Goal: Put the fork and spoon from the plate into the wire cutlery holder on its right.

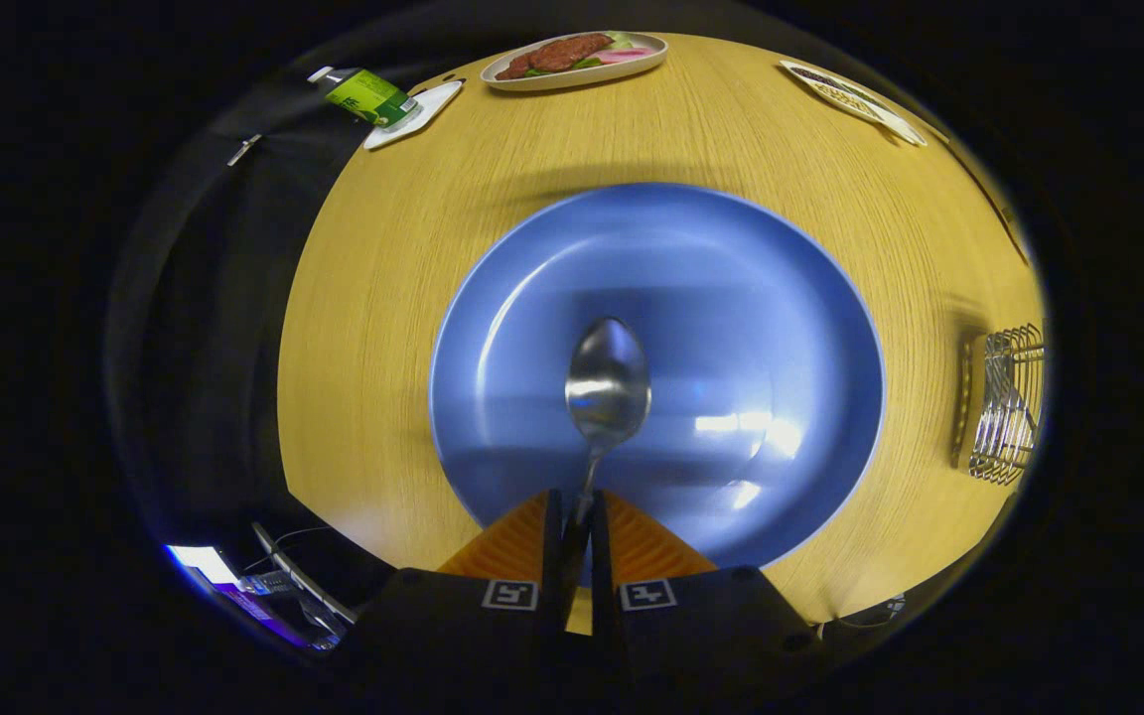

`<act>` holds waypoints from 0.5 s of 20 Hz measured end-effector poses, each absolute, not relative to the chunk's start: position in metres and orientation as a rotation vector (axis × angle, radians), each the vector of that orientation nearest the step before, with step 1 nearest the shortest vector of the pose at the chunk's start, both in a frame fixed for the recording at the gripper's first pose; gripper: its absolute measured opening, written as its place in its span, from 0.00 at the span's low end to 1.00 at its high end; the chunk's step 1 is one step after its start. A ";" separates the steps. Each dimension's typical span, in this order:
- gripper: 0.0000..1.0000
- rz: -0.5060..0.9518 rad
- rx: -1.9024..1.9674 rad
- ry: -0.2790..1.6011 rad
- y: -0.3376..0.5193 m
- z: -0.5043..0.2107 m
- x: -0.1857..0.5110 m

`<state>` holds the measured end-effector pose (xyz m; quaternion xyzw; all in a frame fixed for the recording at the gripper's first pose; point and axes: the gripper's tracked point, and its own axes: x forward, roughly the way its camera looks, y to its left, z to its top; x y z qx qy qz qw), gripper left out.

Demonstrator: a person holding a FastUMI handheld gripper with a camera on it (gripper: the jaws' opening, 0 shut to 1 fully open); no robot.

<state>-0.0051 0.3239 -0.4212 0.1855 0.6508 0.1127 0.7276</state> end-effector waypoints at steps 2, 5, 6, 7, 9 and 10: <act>0.11 0.272 0.467 1.425 0.323 -0.416 -0.001; 0.11 0.297 0.540 1.391 0.310 -0.399 0.007; 0.10 0.302 0.563 1.378 0.303 -0.391 0.009; 0.11 0.308 0.584 1.366 0.296 -0.384 0.011; 0.10 0.318 0.597 1.344 0.277 -0.371 0.012; 0.10 0.321 0.605 1.338 0.267 -0.366 0.012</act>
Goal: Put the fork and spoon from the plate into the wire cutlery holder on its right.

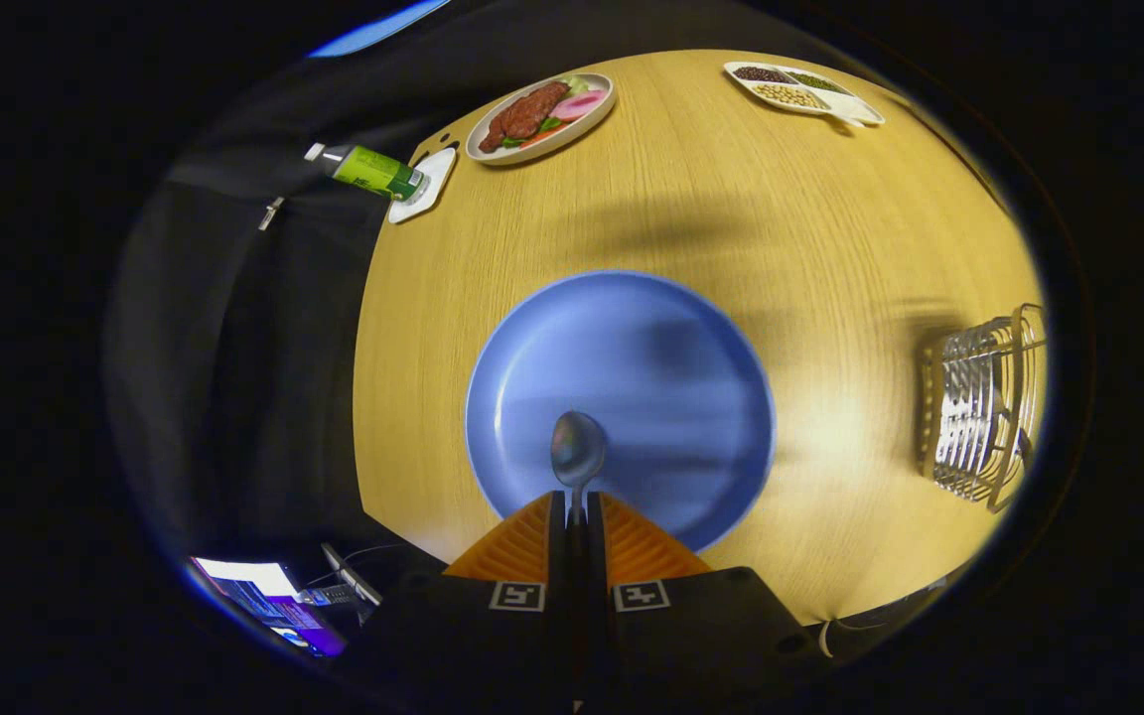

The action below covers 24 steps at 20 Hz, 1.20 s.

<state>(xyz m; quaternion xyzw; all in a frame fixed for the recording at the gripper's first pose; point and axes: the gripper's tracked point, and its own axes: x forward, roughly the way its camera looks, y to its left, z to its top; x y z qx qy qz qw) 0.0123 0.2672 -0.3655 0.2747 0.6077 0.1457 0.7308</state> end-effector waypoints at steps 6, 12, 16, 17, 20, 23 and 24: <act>0.10 0.322 0.696 1.247 0.211 -0.316 0.014; 0.10 0.260 0.713 1.157 0.123 -0.273 0.012; 0.10 0.186 0.663 1.161 0.054 -0.268 0.003; 0.10 0.169 0.647 1.173 0.042 -0.271 0.001; 0.10 0.131 0.618 1.223 0.017 -0.281 -0.010; 0.10 0.100 0.594 1.281 0.009 -0.297 -0.016; 0.10 0.090 0.588 1.293 0.009 -0.304 -0.014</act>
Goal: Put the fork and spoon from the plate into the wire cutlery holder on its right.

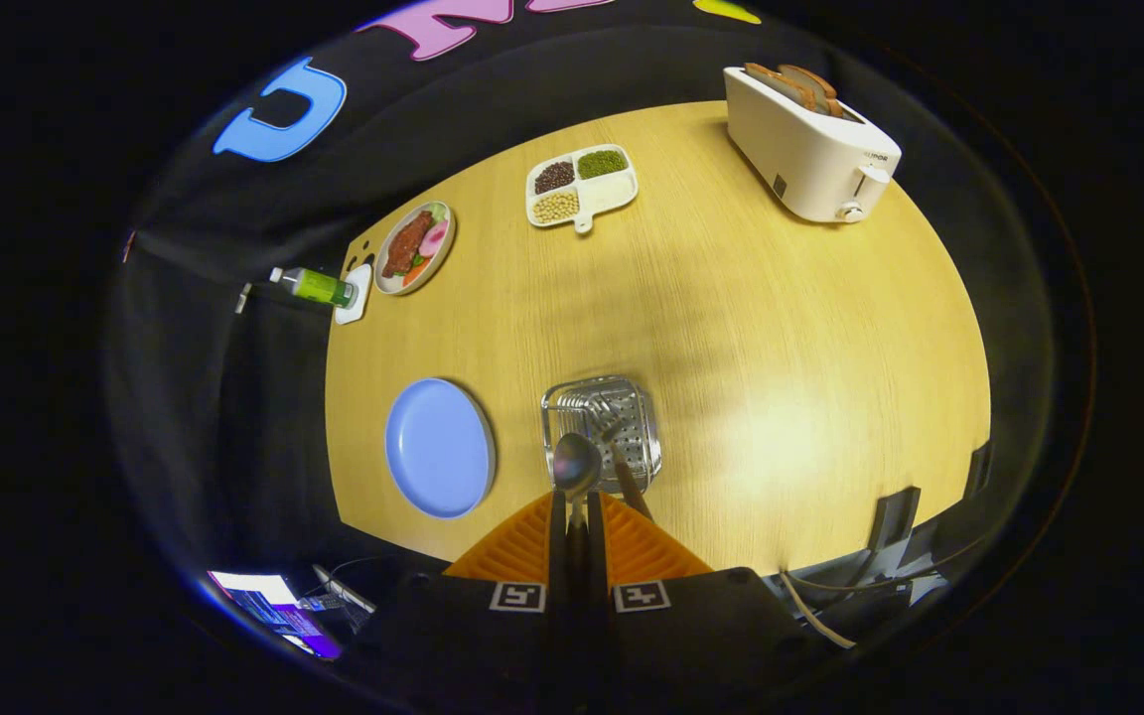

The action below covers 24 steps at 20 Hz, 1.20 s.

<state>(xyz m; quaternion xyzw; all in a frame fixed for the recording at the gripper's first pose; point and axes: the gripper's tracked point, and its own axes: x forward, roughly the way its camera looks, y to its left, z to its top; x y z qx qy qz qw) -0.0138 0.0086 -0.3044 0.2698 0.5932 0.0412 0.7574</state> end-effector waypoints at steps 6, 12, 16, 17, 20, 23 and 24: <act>0.10 0.036 0.536 1.346 0.015 -0.339 0.008; 0.10 0.003 0.492 1.384 0.022 -0.367 0.020; 0.10 0.013 0.505 1.371 0.026 -0.368 0.024; 0.15 0.028 0.515 1.353 0.030 -0.366 0.025; 0.32 0.081 0.527 1.249 0.034 -0.345 0.032; 0.46 0.121 0.517 1.072 0.031 -0.313 0.041; 0.54 0.127 0.511 0.998 0.029 -0.299 0.046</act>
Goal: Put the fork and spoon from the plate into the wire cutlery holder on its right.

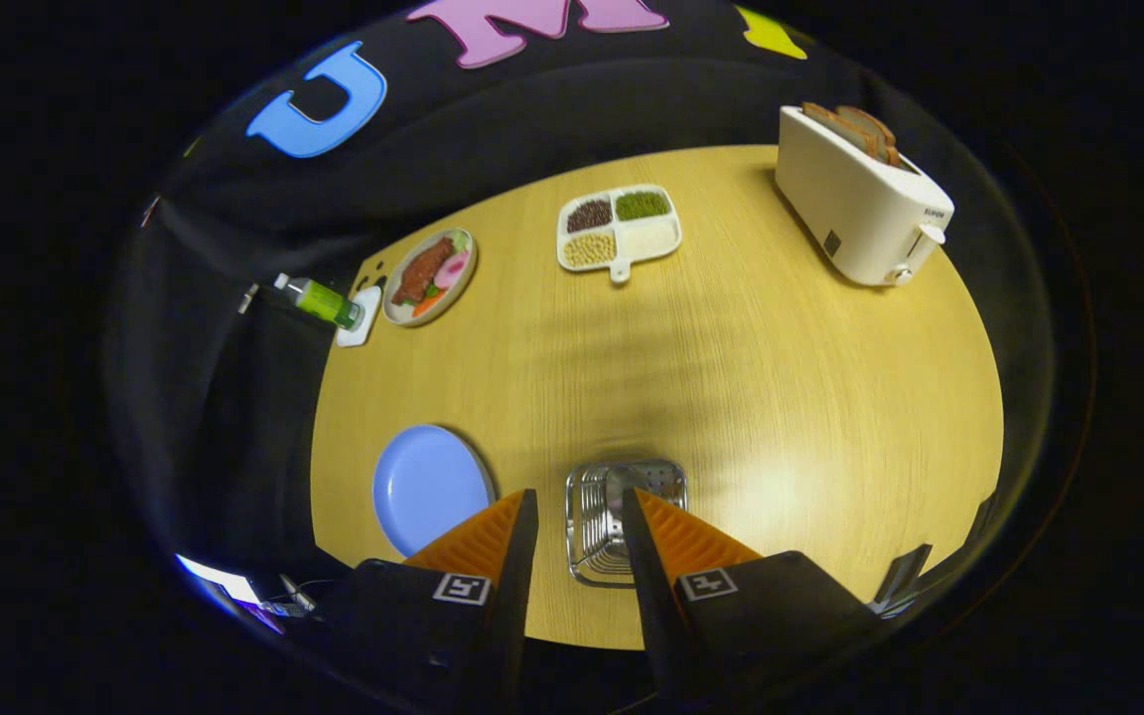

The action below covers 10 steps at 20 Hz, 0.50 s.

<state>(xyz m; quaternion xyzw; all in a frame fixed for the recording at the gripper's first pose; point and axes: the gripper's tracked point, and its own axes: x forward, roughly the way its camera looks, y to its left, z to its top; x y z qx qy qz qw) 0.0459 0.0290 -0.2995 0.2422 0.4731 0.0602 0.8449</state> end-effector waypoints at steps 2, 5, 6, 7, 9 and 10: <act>0.58 0.132 0.462 0.842 0.018 -0.269 0.053; 0.63 0.180 0.389 0.598 0.009 -0.206 0.058; 0.71 0.194 0.365 0.525 0.004 -0.186 0.057; 0.76 0.210 0.340 0.460 0.001 -0.166 0.055; 0.82 0.230 0.282 0.345 -0.010 -0.132 0.050; 0.82 0.236 0.246 0.296 -0.016 -0.115 0.050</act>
